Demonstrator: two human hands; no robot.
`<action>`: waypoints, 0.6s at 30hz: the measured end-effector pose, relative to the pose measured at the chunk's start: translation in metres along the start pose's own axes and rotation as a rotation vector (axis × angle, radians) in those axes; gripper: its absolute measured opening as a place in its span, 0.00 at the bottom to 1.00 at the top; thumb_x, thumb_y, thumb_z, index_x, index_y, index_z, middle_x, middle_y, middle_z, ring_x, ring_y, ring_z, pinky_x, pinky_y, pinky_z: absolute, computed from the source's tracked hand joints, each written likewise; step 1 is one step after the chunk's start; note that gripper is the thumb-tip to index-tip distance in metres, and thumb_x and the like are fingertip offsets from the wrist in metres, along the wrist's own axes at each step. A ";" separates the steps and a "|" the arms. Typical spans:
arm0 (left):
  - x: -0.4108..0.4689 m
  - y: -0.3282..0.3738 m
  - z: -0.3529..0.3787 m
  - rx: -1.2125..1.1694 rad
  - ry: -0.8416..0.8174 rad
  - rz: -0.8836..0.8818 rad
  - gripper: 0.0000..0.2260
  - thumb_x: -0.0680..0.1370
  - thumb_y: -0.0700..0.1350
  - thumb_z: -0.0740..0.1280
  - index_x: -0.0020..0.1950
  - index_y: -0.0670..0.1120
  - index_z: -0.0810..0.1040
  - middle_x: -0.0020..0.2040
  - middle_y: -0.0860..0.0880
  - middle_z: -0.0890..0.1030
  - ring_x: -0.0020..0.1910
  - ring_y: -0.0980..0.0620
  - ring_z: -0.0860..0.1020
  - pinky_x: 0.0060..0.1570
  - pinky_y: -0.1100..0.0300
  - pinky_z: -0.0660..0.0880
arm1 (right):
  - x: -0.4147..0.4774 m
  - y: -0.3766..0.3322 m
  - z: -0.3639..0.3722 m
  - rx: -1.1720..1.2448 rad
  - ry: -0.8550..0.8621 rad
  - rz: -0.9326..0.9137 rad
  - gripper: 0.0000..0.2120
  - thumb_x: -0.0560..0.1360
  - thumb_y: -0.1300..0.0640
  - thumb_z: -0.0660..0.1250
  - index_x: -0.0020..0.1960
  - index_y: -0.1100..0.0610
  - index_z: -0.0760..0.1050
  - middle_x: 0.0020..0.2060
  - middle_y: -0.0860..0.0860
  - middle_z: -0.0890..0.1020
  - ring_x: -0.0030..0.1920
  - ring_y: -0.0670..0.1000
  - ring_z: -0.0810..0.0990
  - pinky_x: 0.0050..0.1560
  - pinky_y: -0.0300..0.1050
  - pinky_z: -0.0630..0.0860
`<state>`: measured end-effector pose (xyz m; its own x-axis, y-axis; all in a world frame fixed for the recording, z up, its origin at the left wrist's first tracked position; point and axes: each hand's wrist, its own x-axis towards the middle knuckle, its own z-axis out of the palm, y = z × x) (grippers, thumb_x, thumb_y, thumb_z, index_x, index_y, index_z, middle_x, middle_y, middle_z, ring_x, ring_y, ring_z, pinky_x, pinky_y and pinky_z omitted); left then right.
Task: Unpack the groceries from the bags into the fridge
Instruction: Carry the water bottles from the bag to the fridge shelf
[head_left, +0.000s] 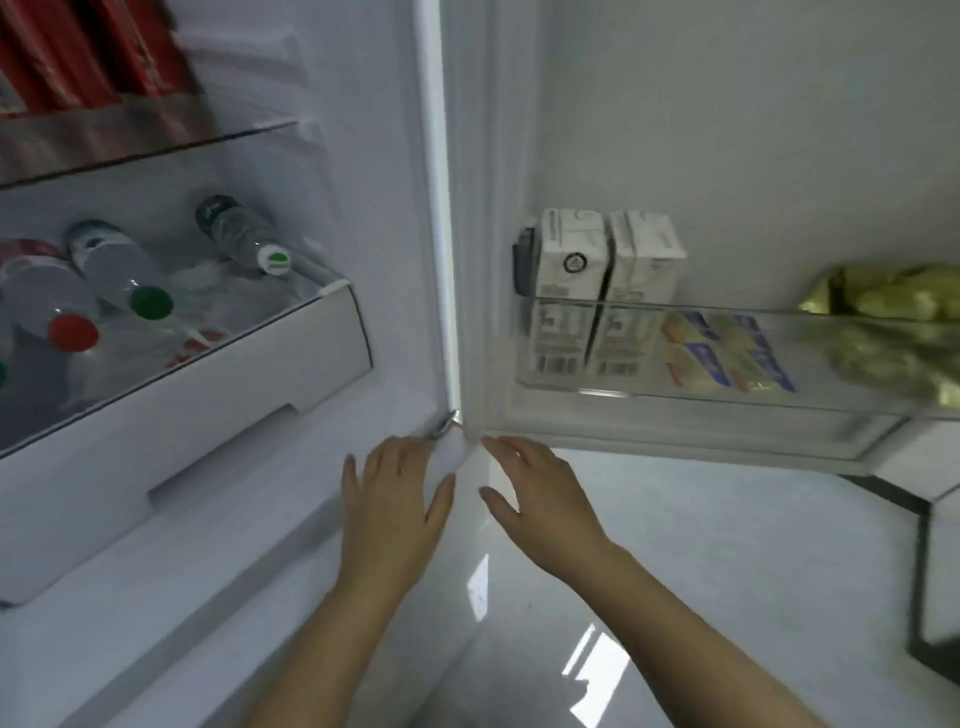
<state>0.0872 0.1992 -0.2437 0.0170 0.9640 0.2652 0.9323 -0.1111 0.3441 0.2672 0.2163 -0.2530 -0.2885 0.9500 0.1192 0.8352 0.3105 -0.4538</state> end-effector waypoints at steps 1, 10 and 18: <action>-0.006 0.013 0.007 0.024 -0.069 0.007 0.22 0.82 0.57 0.55 0.73 0.49 0.70 0.72 0.47 0.71 0.73 0.47 0.65 0.74 0.41 0.48 | -0.014 0.012 -0.004 -0.032 0.013 0.033 0.27 0.82 0.44 0.57 0.79 0.49 0.57 0.76 0.49 0.63 0.75 0.51 0.61 0.73 0.46 0.56; -0.075 0.151 0.073 0.189 -0.435 0.172 0.36 0.73 0.69 0.35 0.79 0.57 0.37 0.80 0.50 0.39 0.78 0.47 0.36 0.72 0.38 0.35 | -0.172 0.111 -0.044 -0.284 0.002 0.463 0.31 0.81 0.36 0.49 0.80 0.44 0.43 0.80 0.52 0.44 0.79 0.59 0.38 0.74 0.65 0.39; -0.134 0.257 0.114 0.086 -0.469 0.390 0.35 0.78 0.68 0.45 0.79 0.54 0.37 0.81 0.48 0.41 0.78 0.46 0.37 0.73 0.39 0.39 | -0.298 0.168 -0.083 -0.288 0.065 0.785 0.34 0.80 0.35 0.49 0.79 0.42 0.38 0.79 0.52 0.40 0.77 0.59 0.32 0.72 0.70 0.37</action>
<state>0.3658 0.0689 -0.2932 0.5014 0.8620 -0.0741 0.8510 -0.4759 0.2223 0.5323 -0.0118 -0.2914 0.4473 0.8906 -0.0825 0.8715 -0.4547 -0.1837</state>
